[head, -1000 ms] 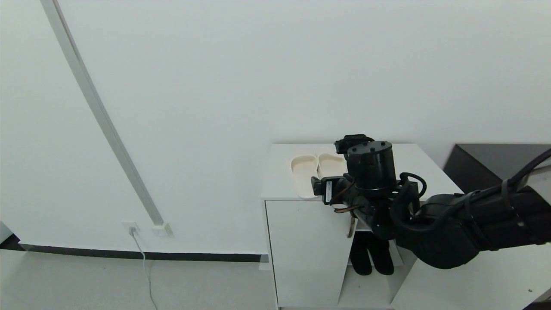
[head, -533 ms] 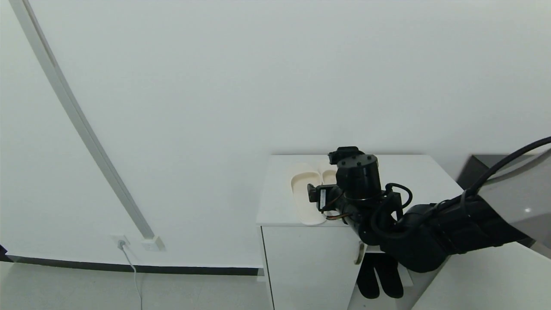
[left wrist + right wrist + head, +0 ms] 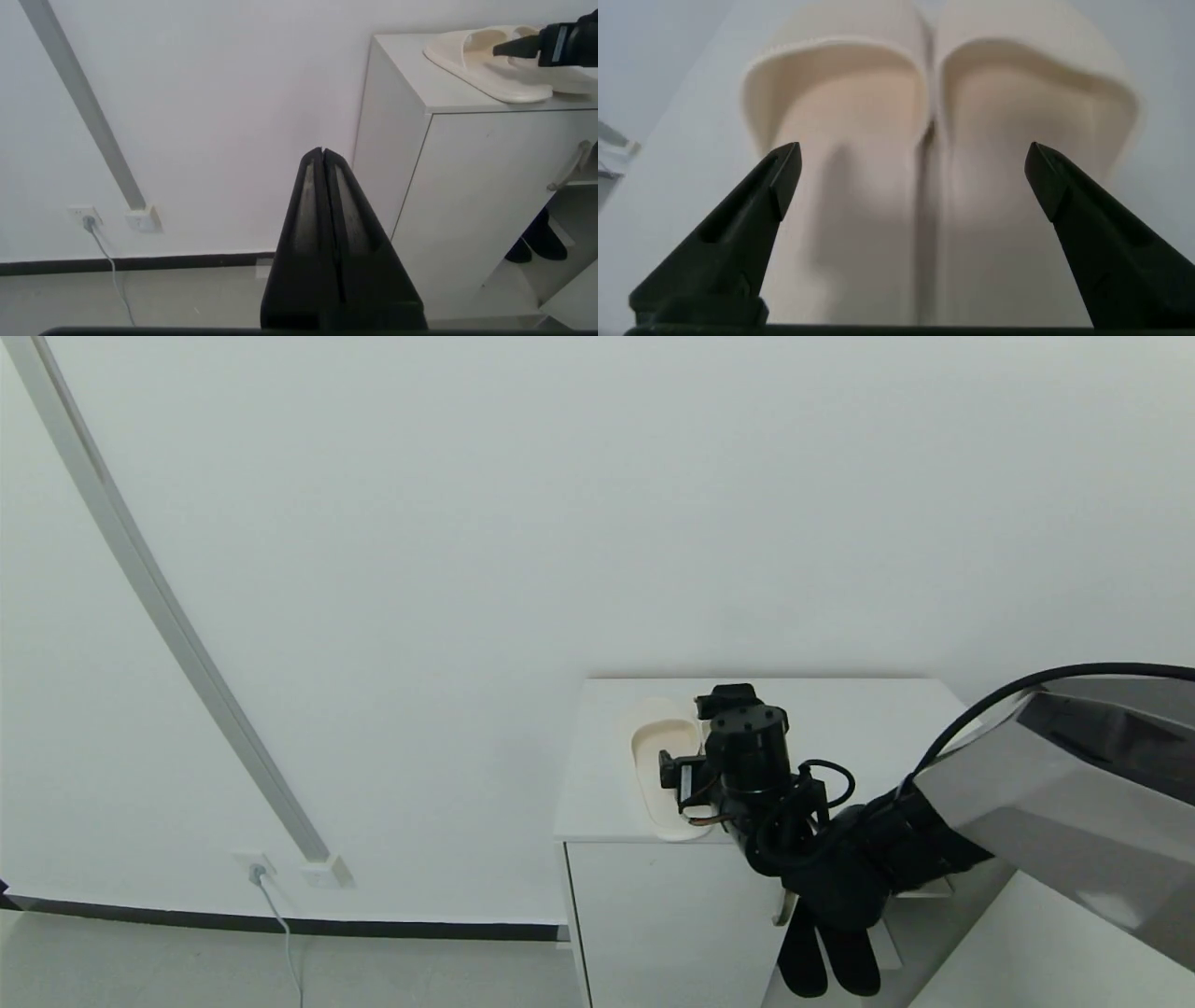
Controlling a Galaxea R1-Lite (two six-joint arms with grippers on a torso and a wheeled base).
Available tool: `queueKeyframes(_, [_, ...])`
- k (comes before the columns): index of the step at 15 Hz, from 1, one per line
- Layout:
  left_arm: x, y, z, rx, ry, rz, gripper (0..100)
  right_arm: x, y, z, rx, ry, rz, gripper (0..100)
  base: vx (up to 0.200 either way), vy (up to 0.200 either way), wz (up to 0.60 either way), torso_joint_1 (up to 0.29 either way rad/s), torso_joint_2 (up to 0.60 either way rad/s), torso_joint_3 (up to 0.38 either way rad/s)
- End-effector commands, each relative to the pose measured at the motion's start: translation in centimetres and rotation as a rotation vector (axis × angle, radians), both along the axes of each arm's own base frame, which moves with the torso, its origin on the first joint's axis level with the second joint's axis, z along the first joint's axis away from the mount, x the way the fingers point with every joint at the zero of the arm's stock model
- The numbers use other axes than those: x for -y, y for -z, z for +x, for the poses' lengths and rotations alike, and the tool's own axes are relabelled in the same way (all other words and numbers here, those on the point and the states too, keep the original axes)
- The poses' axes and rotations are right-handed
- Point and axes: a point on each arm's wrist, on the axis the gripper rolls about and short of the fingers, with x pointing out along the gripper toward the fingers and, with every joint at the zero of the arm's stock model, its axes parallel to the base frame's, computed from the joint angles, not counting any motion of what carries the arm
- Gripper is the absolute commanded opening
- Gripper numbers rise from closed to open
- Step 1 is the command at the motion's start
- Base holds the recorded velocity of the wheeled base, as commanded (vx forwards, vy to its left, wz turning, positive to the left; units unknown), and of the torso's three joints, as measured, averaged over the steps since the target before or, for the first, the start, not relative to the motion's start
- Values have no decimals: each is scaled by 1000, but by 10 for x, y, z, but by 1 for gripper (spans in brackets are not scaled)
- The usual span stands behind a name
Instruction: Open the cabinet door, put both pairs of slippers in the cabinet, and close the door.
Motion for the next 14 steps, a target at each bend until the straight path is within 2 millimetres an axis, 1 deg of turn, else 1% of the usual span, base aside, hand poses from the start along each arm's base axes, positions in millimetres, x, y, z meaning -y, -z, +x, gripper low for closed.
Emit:
queueKeyframes(1, [0,0,0,0,0,0,0,-1,16,20,-6,21,-5,100,0,0,0,0,0,0])
queueKeyframes(5, [0,0,0,2,0,1,0,-5,12,38,34,13,-11,100,0,0,0,0,0,0])
queueKeyframes(7, [0,0,0,0,0,0,0,-6,12,42,42,7,-11,100,0,0,0,0,0,0])
queueKeyframes(9, [0,0,0,0,0,1,0,-8,7,46,60,6,-2,100,0,0,0,0,0,0])
queueKeyframes(14, [0,0,0,0,0,1,0,-10,13,57,69,2,-18,100,0,0,0,0,0,0])
